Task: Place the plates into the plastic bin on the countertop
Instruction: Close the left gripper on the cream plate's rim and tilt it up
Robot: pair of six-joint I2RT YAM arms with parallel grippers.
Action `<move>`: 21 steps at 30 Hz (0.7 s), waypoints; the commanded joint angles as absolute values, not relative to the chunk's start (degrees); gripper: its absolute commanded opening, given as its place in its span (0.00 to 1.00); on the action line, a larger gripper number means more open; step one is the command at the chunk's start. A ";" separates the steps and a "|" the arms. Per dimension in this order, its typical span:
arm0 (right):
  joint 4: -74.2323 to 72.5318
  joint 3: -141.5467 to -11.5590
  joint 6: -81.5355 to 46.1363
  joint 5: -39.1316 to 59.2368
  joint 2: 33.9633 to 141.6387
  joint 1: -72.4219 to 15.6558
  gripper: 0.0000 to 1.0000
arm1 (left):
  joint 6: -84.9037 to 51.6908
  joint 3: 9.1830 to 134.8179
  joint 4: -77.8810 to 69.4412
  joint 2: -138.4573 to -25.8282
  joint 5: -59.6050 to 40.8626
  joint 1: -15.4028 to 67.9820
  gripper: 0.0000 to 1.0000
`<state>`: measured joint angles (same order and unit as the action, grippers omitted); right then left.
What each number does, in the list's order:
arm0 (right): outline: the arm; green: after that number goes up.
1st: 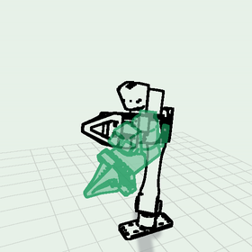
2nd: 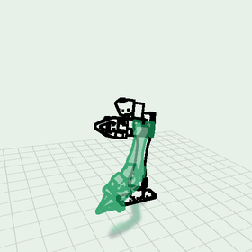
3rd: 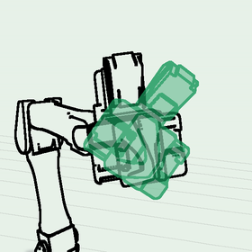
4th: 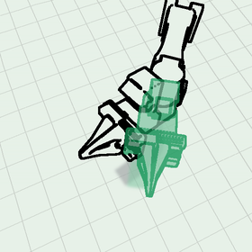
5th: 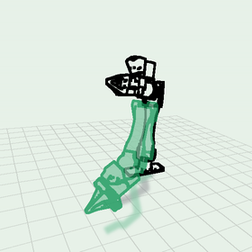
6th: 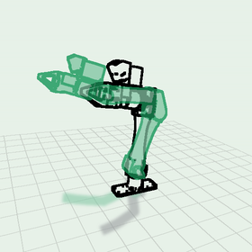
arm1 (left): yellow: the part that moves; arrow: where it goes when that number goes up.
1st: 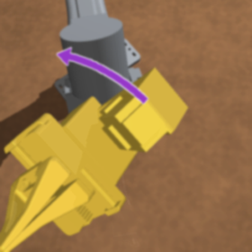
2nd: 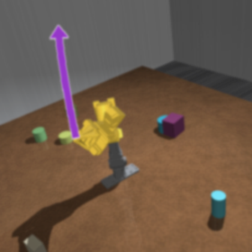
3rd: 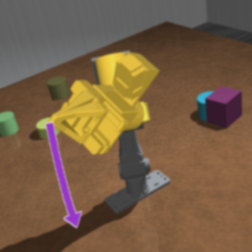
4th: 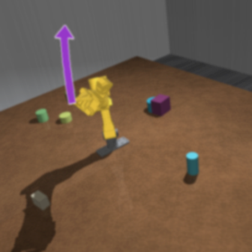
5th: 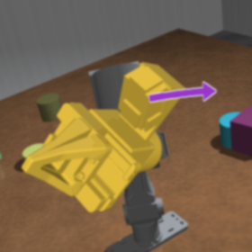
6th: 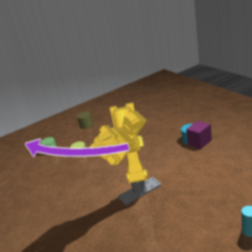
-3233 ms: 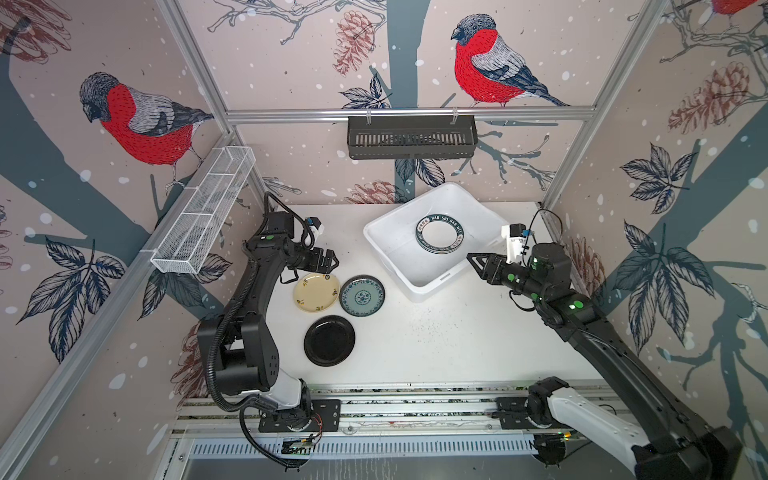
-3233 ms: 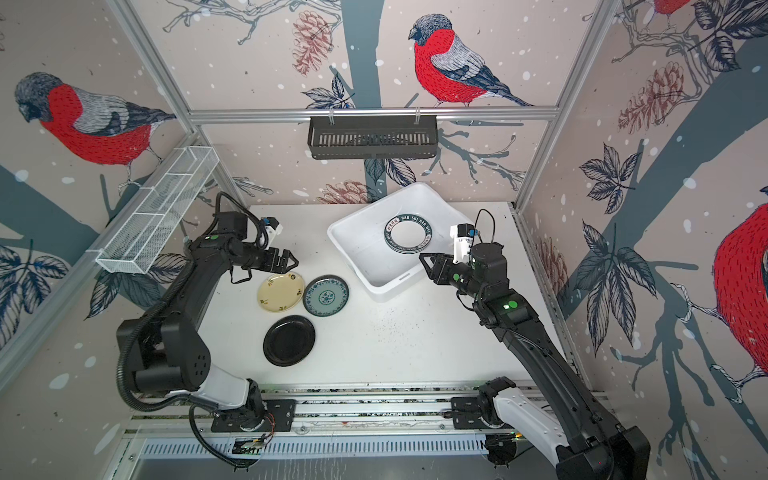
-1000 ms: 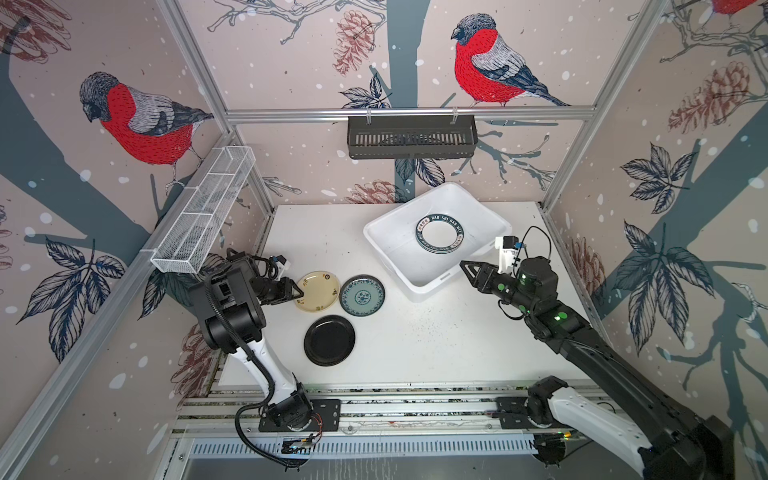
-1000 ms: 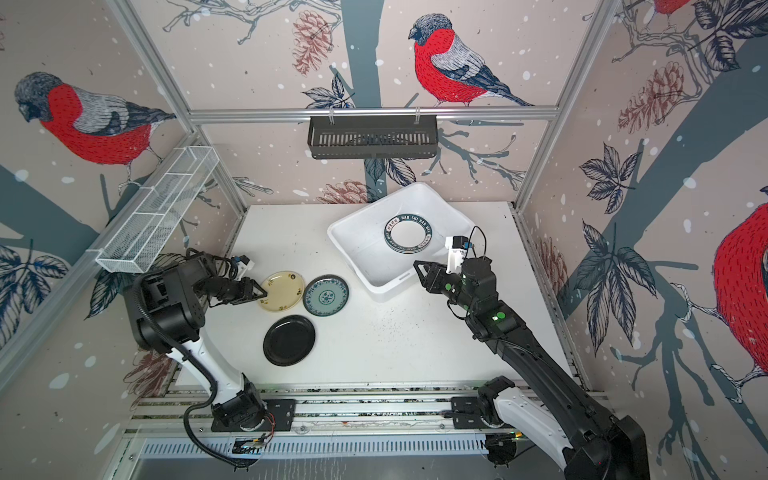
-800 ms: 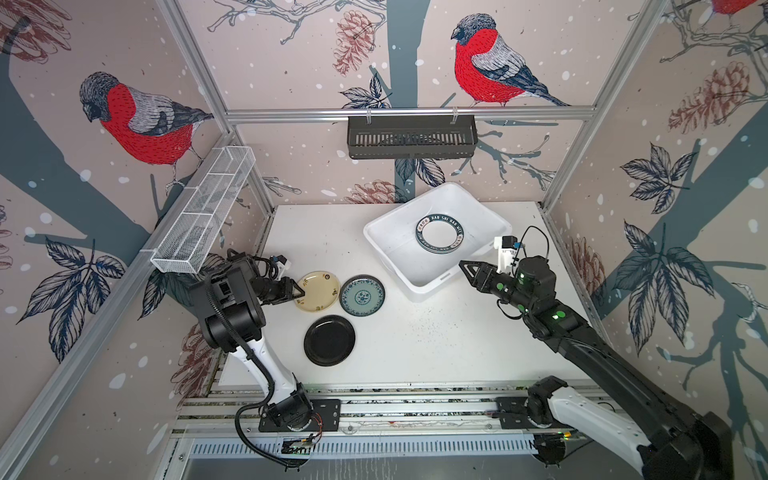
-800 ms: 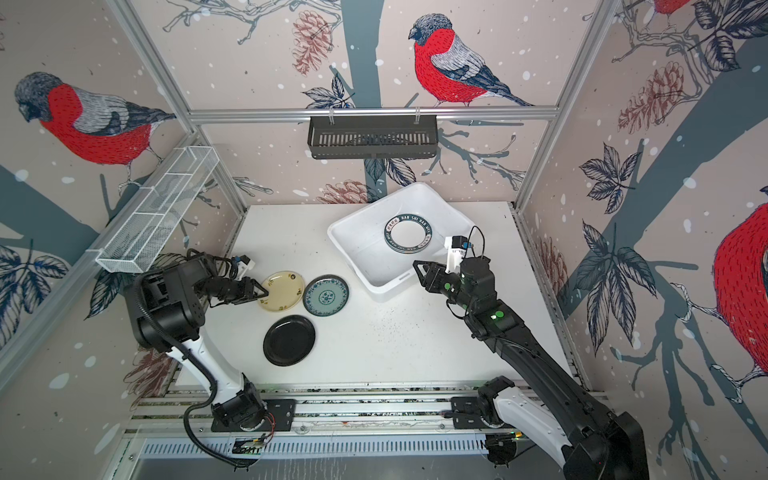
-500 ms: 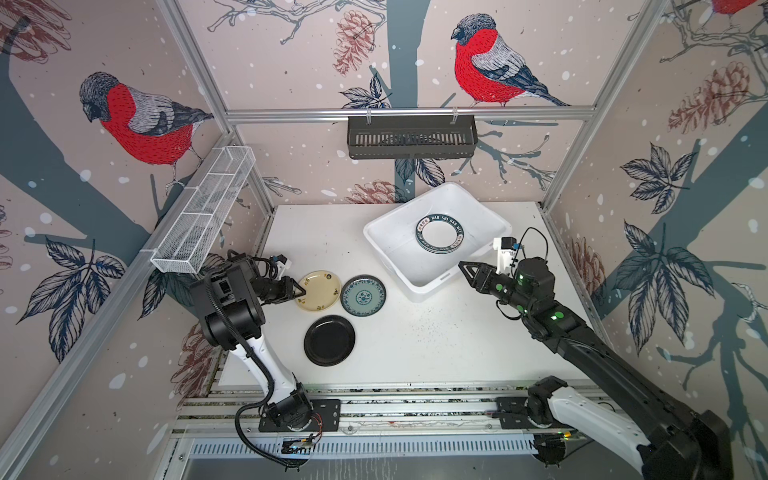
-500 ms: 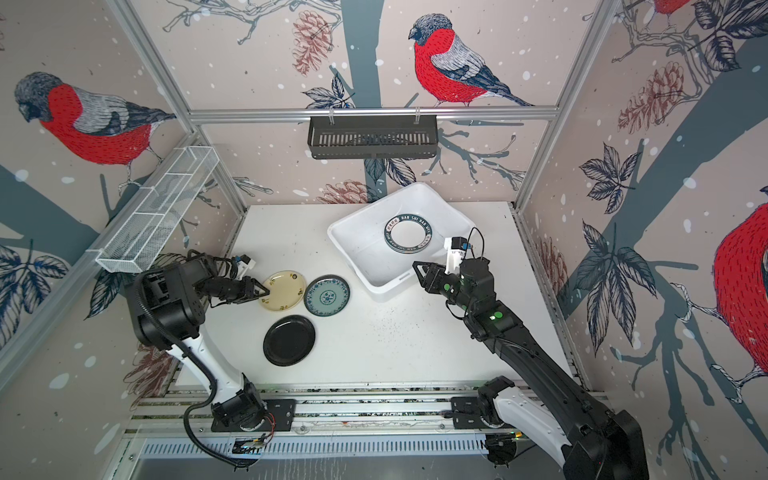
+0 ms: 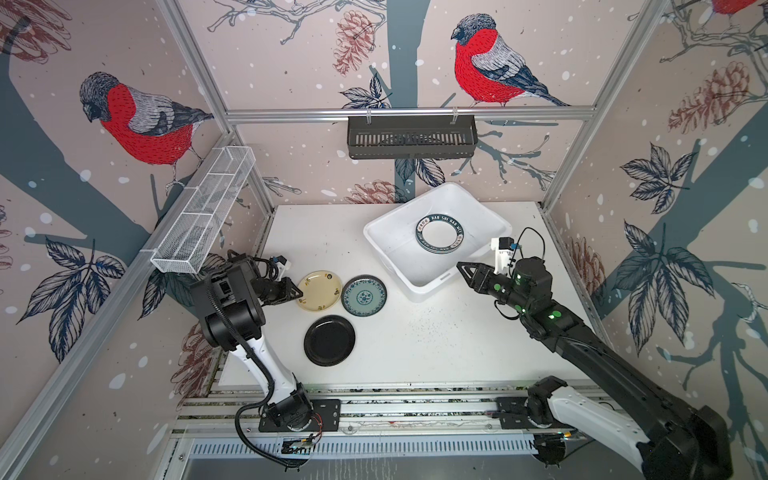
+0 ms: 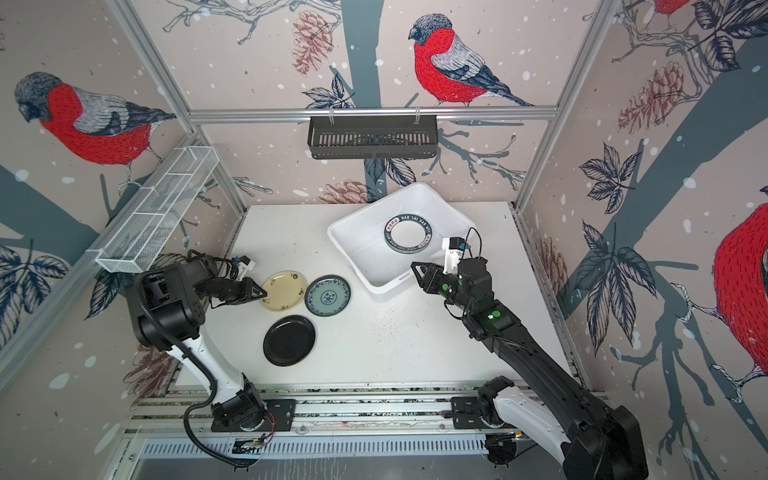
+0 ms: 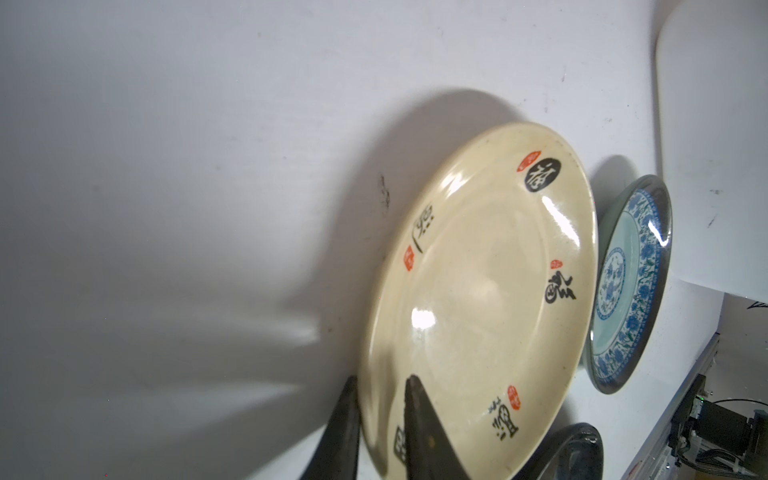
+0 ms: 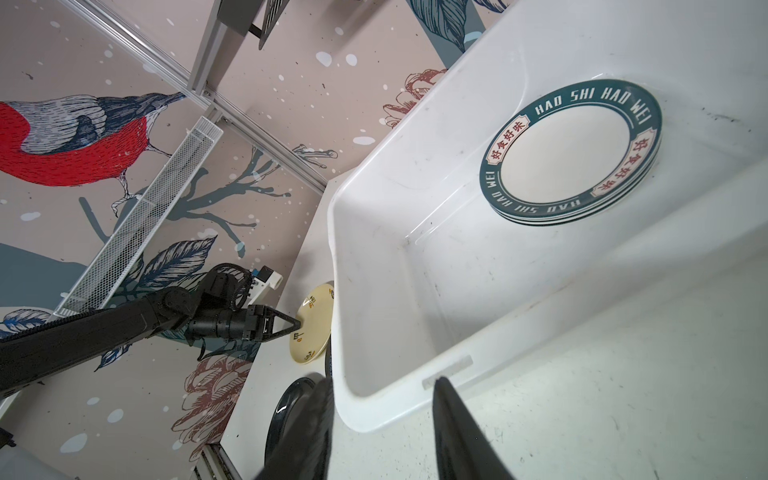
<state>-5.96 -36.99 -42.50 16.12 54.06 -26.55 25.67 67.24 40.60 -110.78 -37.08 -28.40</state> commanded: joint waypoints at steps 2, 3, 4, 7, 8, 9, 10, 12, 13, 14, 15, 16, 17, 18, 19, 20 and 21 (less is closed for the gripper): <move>-8.69 -36.91 -43.33 16.08 54.32 -26.89 0.41 | 25.60 67.07 41.13 -110.19 -37.46 -28.58 0.14; -8.77 -36.84 -43.43 16.16 54.35 -26.93 0.41 | 25.47 67.05 41.12 -110.21 -37.61 -28.61 0.14; -8.79 -36.83 -43.42 16.09 54.41 -26.90 0.41 | 25.37 67.11 41.10 -110.21 -37.71 -28.57 0.14; -8.94 -36.83 -43.39 16.08 54.57 -27.15 0.41 | 24.92 67.08 41.21 -110.21 -38.35 -28.66 0.14; -8.96 -36.83 -43.43 16.08 54.57 -27.15 0.41 | 24.79 67.07 41.21 -110.20 -38.46 -28.67 0.14; -9.05 -36.74 -43.42 16.09 54.62 -27.14 0.41 | 24.64 67.06 41.28 -110.13 -38.64 -28.76 0.13; -9.14 -36.74 -43.42 16.08 54.62 -27.18 0.41 | 24.61 67.08 41.27 -110.13 -38.83 -28.78 0.12; -9.29 -36.74 -43.51 16.08 54.73 -27.27 0.41 | 24.27 67.03 41.13 -109.96 -38.92 -28.91 0.11; -9.40 -36.74 -43.57 16.08 54.71 -27.36 0.41 | 24.19 67.02 41.11 -109.86 -39.07 -28.99 0.08; -9.48 -36.74 -43.59 16.08 54.81 -27.42 0.41 | 24.18 67.04 41.22 -109.82 -39.23 -29.00 0.07; -9.53 -36.67 -43.59 16.08 54.92 -27.50 0.41 | 24.17 67.08 41.37 -109.86 -39.37 -29.09 0.07; -9.62 -36.65 -43.59 16.08 55.00 -27.49 0.41 | 24.25 67.12 41.46 -109.74 -39.51 -29.09 0.04; -9.68 -36.65 -43.59 16.08 55.03 -27.55 0.41 | 24.24 67.08 41.57 -109.69 -39.47 -29.16 0.02; -9.81 -36.65 -43.68 16.08 55.17 -27.64 0.41 | 24.10 67.14 41.54 -109.64 -39.62 -29.18 0.02; -9.89 -36.65 -43.68 16.08 55.28 -27.71 0.41 | 24.08 67.08 41.62 -109.60 -39.76 -29.27 0.00; -9.97 -36.65 -43.68 16.08 55.41 -27.86 0.41 | 24.09 67.13 41.73 -109.68 -39.98 -29.42 0.00; -10.08 -36.72 -43.80 16.08 55.49 -27.89 0.41 | 23.92 67.15 41.72 -109.74 -40.23 -29.54 0.00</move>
